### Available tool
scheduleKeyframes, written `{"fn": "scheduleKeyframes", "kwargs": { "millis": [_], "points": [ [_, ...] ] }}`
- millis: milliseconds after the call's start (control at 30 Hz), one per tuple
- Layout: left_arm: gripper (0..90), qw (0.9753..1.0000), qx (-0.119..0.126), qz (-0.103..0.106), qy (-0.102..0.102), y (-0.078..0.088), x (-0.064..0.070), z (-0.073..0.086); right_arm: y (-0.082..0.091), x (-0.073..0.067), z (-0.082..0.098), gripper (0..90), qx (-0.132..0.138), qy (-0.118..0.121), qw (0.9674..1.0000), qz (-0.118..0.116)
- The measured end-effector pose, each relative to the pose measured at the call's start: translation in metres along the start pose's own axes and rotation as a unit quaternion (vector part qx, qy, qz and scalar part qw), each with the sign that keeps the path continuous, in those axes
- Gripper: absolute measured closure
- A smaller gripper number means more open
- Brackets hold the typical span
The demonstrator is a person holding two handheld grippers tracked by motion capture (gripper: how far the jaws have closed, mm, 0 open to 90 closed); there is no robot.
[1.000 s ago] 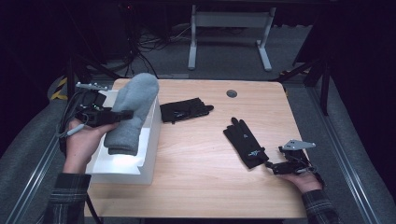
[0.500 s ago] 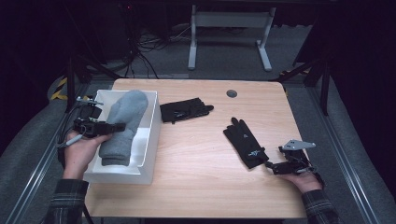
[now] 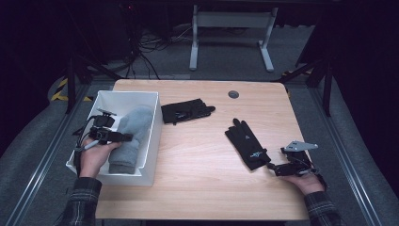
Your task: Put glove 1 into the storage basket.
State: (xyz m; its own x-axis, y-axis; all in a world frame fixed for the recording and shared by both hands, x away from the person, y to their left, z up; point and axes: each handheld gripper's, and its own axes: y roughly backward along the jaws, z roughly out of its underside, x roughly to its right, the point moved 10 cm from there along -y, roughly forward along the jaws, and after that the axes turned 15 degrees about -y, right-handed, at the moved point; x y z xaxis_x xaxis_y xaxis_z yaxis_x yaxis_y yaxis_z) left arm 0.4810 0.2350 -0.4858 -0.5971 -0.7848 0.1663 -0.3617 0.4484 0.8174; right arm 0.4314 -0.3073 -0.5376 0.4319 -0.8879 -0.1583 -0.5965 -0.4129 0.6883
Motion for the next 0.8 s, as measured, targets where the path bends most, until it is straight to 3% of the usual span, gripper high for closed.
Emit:
{"fn": "scheduleKeyframes", "kwargs": {
  "millis": [67,200,367,667,800],
  "points": [
    [55.8,0.9999,-0.012,-0.004,0.002,-0.007,-0.005,0.005,0.0,0.0,0.0,7.4,0.0,-0.001,1.0,0.0],
    [51.3,0.9998,-0.014,-0.004,0.011,-0.013,-0.009,0.01,0.0,0.0,0.0,7.3,0.0,0.0,1.0,0.0],
    [33.4,0.9998,-0.01,-0.012,0.008,-0.012,-0.012,0.009,0.0,0.0,0.0,7.2,0.0,-0.001,1.0,0.0],
    [19.0,0.9977,0.009,-0.066,0.008,0.003,-0.011,0.0,0.0,0.0,0.0,7.1,0.0,-0.001,1.0,-0.001],
    [16.9,0.9963,0.033,-0.079,0.007,0.015,-0.009,-0.01,0.0,0.0,0.0,7.2,0.0,-0.001,1.0,-0.001]
  ]
}}
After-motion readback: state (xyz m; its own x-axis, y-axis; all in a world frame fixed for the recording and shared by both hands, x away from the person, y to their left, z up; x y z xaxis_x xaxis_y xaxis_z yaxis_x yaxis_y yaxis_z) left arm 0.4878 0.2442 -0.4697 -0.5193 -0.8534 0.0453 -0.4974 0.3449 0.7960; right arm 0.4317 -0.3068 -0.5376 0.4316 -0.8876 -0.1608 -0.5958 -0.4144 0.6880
